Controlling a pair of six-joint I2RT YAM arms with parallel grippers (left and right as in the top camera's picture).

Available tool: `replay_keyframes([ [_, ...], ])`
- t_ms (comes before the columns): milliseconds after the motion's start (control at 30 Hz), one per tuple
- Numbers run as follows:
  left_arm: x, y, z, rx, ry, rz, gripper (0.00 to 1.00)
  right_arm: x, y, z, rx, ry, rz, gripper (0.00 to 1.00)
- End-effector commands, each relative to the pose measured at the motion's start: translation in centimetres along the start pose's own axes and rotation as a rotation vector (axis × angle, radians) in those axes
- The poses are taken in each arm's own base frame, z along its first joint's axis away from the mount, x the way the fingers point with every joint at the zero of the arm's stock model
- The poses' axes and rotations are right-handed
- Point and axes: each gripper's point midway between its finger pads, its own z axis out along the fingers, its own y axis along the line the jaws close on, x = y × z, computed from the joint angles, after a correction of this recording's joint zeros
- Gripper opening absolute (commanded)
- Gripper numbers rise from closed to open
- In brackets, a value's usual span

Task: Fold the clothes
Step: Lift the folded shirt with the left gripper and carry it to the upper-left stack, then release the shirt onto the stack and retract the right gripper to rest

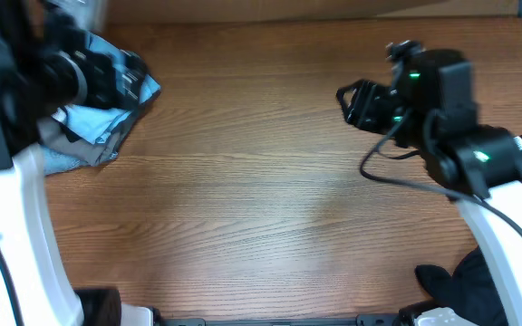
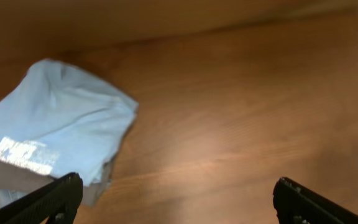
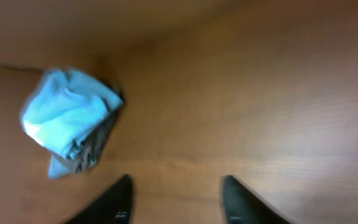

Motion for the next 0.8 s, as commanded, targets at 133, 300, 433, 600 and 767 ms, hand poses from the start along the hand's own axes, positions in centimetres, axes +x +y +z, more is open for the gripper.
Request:
replay_keyframes([
  [133, 3.9, -4.6, -3.6, -0.125, 0.076, 0.031, 1.0, -3.1, 2.4, -7.3, -0.049, -0.2, -0.065, 0.82],
  [300, 6.4, -6.5, -4.5, -0.087, 0.101, 0.023, 1.0, -2.1, 2.8, -10.9, -0.063, -0.237, -0.114, 0.97],
  [433, 8.0, -6.2, -5.7, -0.089, 0.097, -0.028, 1.0, -0.9, 2.7, -13.1, -0.056, -0.247, -0.212, 1.0],
  [600, 9.2, -6.0, -7.8, -0.082, 0.052, -0.036, 1.0, 0.3, 2.2, -14.1, -0.041, -0.231, -0.257, 1.0],
  [767, 9.3, -5.9, -8.4, -0.08, 0.035, -0.037, 1.0, 0.6, 1.9, -13.6, -0.03, -0.206, -0.251, 1.0],
])
